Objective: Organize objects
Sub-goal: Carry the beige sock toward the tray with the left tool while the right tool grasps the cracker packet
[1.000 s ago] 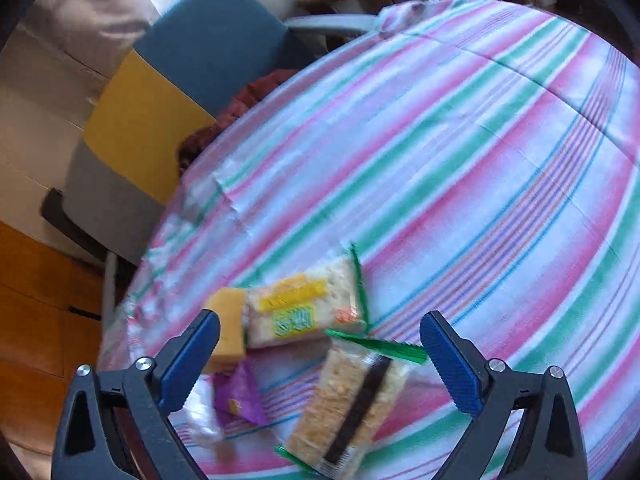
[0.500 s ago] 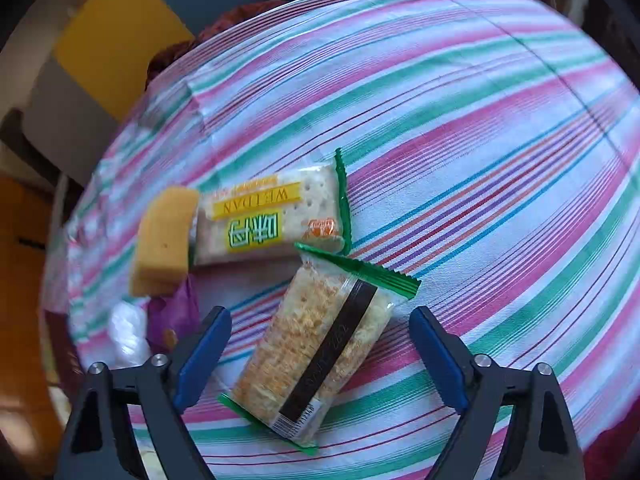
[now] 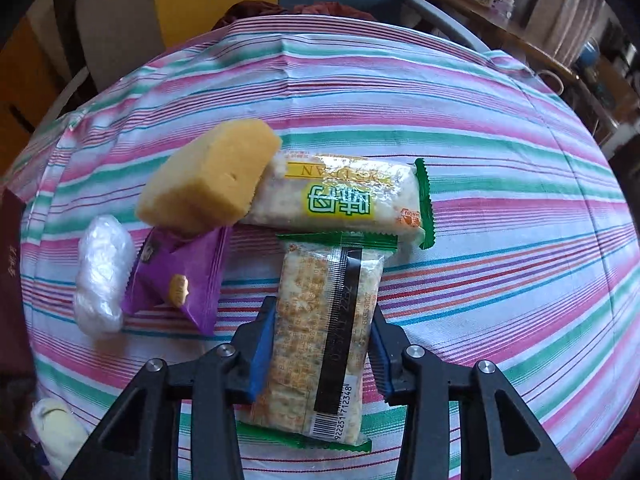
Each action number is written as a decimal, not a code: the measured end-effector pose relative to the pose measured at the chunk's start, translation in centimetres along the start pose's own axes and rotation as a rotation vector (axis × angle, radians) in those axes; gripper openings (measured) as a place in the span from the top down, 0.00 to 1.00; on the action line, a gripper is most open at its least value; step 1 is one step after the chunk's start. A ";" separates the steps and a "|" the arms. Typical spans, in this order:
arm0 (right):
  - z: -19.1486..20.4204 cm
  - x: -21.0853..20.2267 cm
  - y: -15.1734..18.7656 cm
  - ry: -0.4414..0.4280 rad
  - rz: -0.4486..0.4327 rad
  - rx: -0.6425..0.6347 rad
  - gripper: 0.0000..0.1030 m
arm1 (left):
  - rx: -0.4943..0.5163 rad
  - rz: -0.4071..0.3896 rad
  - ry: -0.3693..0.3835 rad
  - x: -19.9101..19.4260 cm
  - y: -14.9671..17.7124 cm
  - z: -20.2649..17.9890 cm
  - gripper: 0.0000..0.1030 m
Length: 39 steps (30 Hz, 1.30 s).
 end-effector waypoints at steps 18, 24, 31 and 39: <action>0.2 0.0 0.3 0.051 -0.060 -0.084 0.58 | -0.050 -0.168 -0.104 -7.9 -3.0 2.7 0.52; 0.1 -0.1 0.5 0.056 -0.074 -0.096 0.59 | -0.087 -0.195 -0.159 -9.6 -3.2 4.9 0.52; 0.3 -0.4 0.5 0.063 -0.086 -0.108 0.59 | -0.146 -0.189 -0.171 -10.0 -2.5 7.1 0.52; 0.5 -0.1 0.3 0.073 -0.092 -0.126 0.59 | -0.356 -0.187 -0.118 -10.8 -0.9 12.9 0.52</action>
Point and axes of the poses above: each gripper's, at about its wrist camera, not at the fingertips, and x roughly the way its jaws point, z to its left, y to its underside, the point moved 9 cm from there along x, roughly the way its jaws point, and after that the axes turned 9 degrees about x, right-handed, at the moved point
